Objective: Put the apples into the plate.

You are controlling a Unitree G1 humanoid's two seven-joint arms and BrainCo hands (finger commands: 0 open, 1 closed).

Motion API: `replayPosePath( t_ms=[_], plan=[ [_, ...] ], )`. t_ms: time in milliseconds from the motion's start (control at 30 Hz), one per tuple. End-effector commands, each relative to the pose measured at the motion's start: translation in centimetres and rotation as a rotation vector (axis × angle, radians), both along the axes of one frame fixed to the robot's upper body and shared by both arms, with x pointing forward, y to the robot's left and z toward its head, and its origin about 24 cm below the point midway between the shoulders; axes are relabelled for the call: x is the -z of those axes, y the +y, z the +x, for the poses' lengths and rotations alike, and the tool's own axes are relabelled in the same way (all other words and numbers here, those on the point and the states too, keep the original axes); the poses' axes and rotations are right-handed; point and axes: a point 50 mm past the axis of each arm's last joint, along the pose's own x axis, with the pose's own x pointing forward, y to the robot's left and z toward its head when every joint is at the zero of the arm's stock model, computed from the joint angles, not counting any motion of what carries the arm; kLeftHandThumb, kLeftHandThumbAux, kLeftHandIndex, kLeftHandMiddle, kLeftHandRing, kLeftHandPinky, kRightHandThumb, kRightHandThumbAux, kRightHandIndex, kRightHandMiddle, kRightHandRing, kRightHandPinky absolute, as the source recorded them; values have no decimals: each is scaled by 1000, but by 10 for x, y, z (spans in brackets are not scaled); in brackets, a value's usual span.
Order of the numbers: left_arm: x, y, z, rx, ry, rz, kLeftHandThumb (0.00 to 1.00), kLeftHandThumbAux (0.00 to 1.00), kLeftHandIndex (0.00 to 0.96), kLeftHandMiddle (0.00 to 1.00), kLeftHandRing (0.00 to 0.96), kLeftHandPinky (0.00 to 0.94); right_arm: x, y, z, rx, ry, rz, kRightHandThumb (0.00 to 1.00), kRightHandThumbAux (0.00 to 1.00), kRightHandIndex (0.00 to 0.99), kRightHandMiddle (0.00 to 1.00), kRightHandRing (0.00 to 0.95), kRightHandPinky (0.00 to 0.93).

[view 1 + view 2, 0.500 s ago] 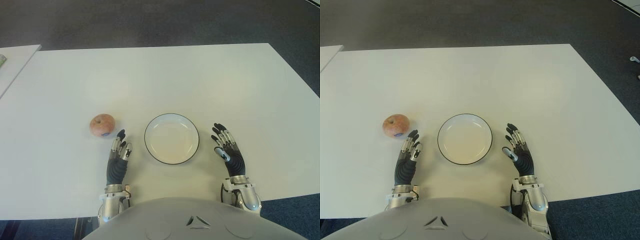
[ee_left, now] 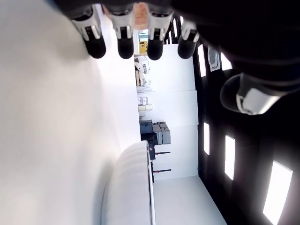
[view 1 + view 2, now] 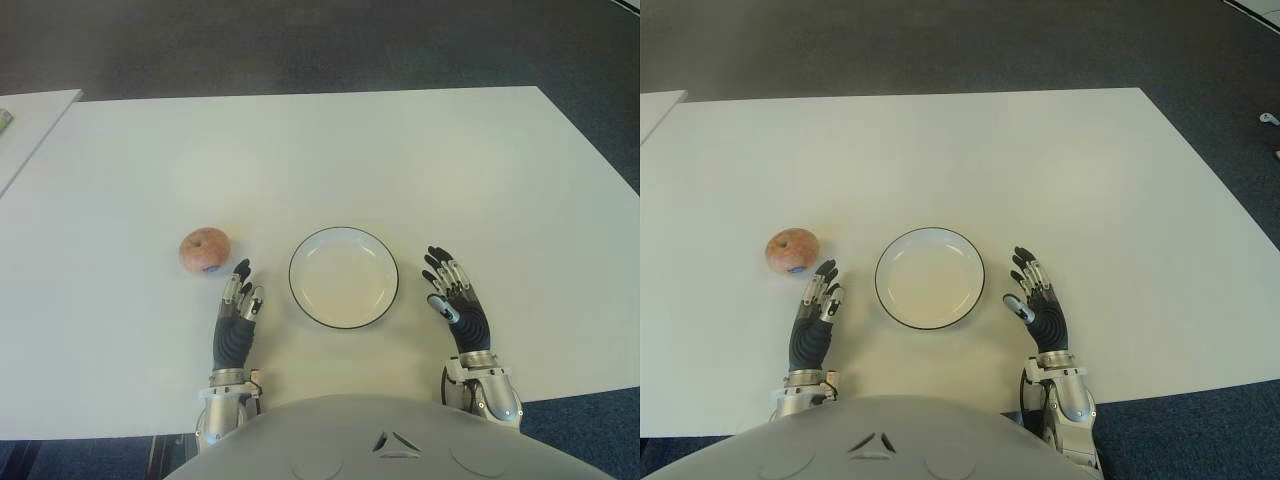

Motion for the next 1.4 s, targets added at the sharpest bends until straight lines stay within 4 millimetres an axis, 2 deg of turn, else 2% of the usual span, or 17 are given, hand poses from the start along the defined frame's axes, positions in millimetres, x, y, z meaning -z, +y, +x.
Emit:
replayPosePath(
  t_ms=[33, 467, 533, 633, 700, 800, 900, 1000, 1167, 1400],
  plan=[
    [8, -1, -7, 19, 64, -15, 35, 374, 0, 0, 0, 36, 32, 6, -25, 11, 231, 47, 156, 527, 85, 86, 46, 60],
    [8, 0, -9, 1, 66, -61, 42, 390, 0, 0, 0, 46, 33, 5, -26, 8, 231, 44, 159, 516, 84, 87, 48, 64],
    [2, 1, -10, 5, 51, -66, 44, 395, 0, 0, 0, 46, 33, 5, -26, 9, 229, 42, 161, 514, 90, 87, 45, 60],
    [-32, 11, -10, 6, -32, -18, 59, 426, 0, 0, 3, 51, 33, 4, -26, 12, 226, 35, 161, 506, 100, 88, 44, 60],
    [-47, 19, -6, 11, -104, 138, 74, 463, 0, 1, 8, 58, 34, 4, -26, 15, 227, 33, 160, 504, 100, 88, 45, 62],
    [-53, 23, -4, 14, -143, 286, 98, 506, 0, 1, 14, 65, 34, 4, -26, 16, 228, 33, 158, 503, 99, 89, 46, 65],
    [-75, 38, 3, 22, -261, 768, 145, 525, 0, 7, 23, 67, 35, 4, -25, 21, 226, 35, 157, 504, 99, 89, 47, 63],
    [-81, 48, 9, 41, -313, 1040, 201, 505, 3, 19, 33, 69, 36, 3, -24, 22, 226, 36, 157, 506, 98, 86, 45, 57],
    [-95, 60, 12, 92, -324, 1326, 253, 428, 53, 34, 30, 50, 37, 4, -22, 19, 226, 34, 159, 512, 92, 85, 45, 62],
    [-121, 63, 22, 136, -310, 1535, 249, 365, 94, 45, 21, 26, 38, 2, -21, 8, 241, 35, 162, 510, 93, 88, 48, 66]
  ],
)
